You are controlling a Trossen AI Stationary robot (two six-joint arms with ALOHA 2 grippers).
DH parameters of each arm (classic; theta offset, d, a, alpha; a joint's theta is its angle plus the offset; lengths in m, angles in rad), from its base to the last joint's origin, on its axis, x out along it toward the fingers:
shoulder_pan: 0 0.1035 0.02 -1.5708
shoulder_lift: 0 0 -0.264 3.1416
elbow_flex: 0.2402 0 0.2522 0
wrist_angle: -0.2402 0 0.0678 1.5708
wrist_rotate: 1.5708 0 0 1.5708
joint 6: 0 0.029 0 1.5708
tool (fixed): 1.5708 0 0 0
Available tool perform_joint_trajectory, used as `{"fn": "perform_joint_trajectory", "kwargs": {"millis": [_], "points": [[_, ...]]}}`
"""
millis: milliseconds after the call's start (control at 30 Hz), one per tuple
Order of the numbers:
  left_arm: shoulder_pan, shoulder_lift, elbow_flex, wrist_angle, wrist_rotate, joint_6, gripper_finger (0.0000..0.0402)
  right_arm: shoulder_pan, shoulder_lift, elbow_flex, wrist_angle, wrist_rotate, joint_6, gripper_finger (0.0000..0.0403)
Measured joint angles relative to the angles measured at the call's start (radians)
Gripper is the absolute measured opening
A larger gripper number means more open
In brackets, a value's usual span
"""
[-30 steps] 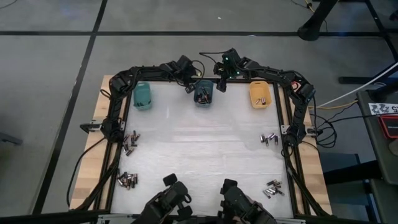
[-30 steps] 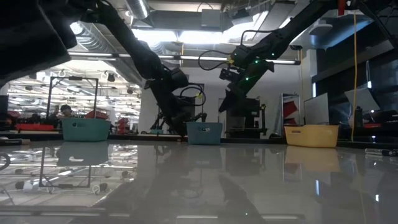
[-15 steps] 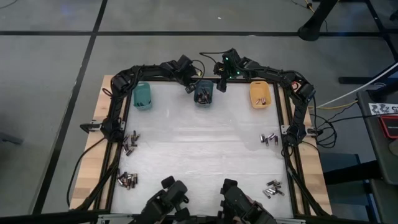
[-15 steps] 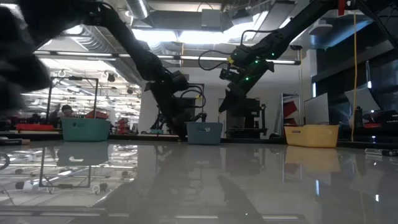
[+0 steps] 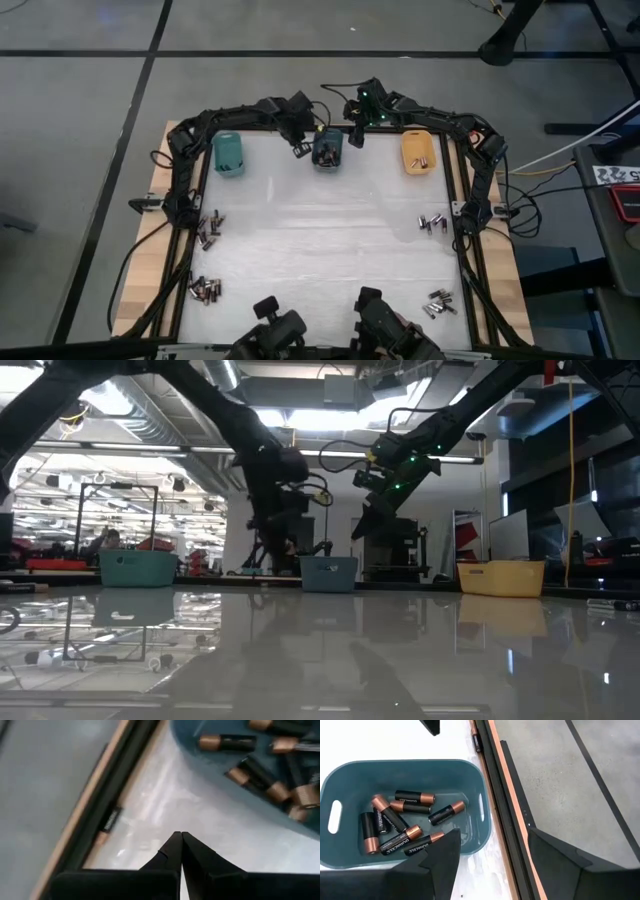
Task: Sort batteries
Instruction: Put the brown battery into the green bin
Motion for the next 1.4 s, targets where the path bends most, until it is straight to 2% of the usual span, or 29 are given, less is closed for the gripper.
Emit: {"fn": "perform_joint_trajectory", "kwargs": {"millis": [67,133,433,767,833,933,1000,1233,1400], "points": [[-0.001,0.001,-0.001,0.032,-0.056,0.0,0.0,0.0,0.0,0.0,0.004,0.0,0.0,0.0234],[0.014,0.02,0.002,0.071,-0.06,0.013,0.0,-0.001,0.0,0.0,0.008,0.0,-0.003,0.0234],[0.107,0.12,0.002,0.148,-0.025,0.025,0.0,0.0,0.0,0.0,0.001,-0.003,-0.002,0.0234],[0.125,0.123,0.002,0.153,0.016,0.027,0.0,0.0,0.0,0.0,0.002,-0.018,-0.001,0.0234],[0.125,0.123,0.003,0.152,0.051,0.025,0.0,0.0,0.0,0.0,0.003,-0.019,-0.001,0.0234],[0.121,0.122,-0.001,0.079,0.167,0.01,0.0,0.0,0.0,0.0,0.003,-0.019,-0.001,0.0234],[0.104,0.098,0.0,0.042,0.193,0.009,0.0,0.0,0.0,0.0,0.003,-0.019,-0.001,0.0234],[0.062,0.035,0.001,0.109,0.04,0.027,0.0,0.0,0.0,0.0,0.017,-0.026,-0.003,0.0234],[0.083,0.076,0.001,0.126,0.031,0.036,0.0,0.0,0.001,0.0,0.013,-0.026,-0.003,0.0234]]}}
